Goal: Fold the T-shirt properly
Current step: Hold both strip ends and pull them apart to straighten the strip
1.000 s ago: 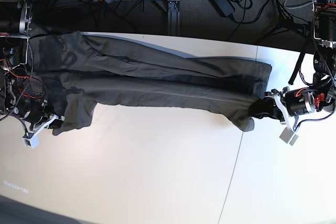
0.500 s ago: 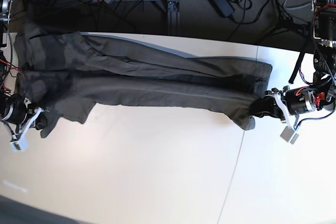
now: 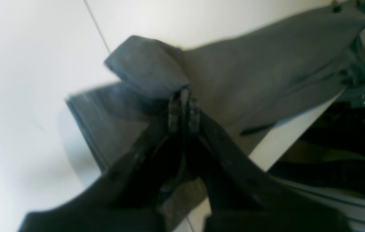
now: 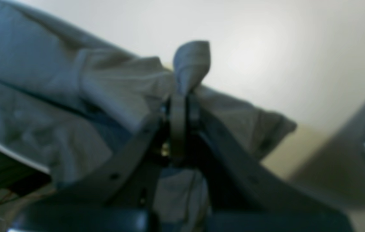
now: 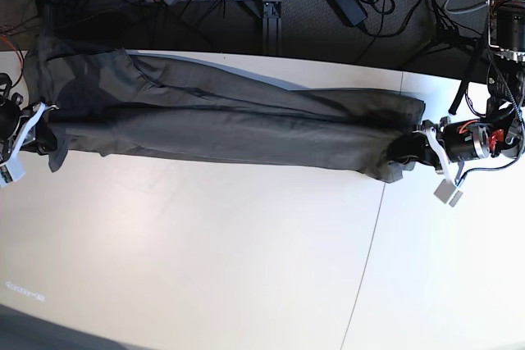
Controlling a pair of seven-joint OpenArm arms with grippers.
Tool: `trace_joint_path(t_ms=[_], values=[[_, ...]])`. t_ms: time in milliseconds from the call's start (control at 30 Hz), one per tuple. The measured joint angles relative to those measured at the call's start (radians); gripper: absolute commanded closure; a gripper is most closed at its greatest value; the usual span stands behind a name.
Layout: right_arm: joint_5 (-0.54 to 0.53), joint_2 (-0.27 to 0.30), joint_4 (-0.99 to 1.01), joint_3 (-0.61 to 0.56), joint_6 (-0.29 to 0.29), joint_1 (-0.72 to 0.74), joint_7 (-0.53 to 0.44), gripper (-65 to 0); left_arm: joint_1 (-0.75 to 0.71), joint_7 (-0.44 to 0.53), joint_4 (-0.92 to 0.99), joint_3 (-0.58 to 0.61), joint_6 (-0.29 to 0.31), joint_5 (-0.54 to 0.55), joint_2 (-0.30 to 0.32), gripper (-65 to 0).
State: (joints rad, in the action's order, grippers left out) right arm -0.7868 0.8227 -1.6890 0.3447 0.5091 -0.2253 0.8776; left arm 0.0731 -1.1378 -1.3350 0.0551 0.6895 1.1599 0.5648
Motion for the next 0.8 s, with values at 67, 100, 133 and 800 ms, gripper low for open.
trace_joint_path(t_ms=[67,100,133,800], values=[[-0.007,0.001,-0.021,0.038,0.000,-0.048,-0.005,0.0,-0.007,-0.013,0.000,0.000,0.000,0.005,0.000,0.0],[-0.010,0.002,-0.028,0.050,0.000,-0.070,-0.005,0.0,-0.010,-0.014,0.000,0.000,0.000,0.013,0.001,0.0],[-0.010,0.003,-0.033,0.061,0.000,-0.092,-0.005,0.0,-0.012,-0.014,0.000,0.000,0.000,0.015,0.001,0.0],[0.047,-0.089,-0.008,0.089,0.000,-0.142,-0.054,-39.6,-0.029,-0.045,0.000,0.000,0.000,0.070,0.011,-31.0]])
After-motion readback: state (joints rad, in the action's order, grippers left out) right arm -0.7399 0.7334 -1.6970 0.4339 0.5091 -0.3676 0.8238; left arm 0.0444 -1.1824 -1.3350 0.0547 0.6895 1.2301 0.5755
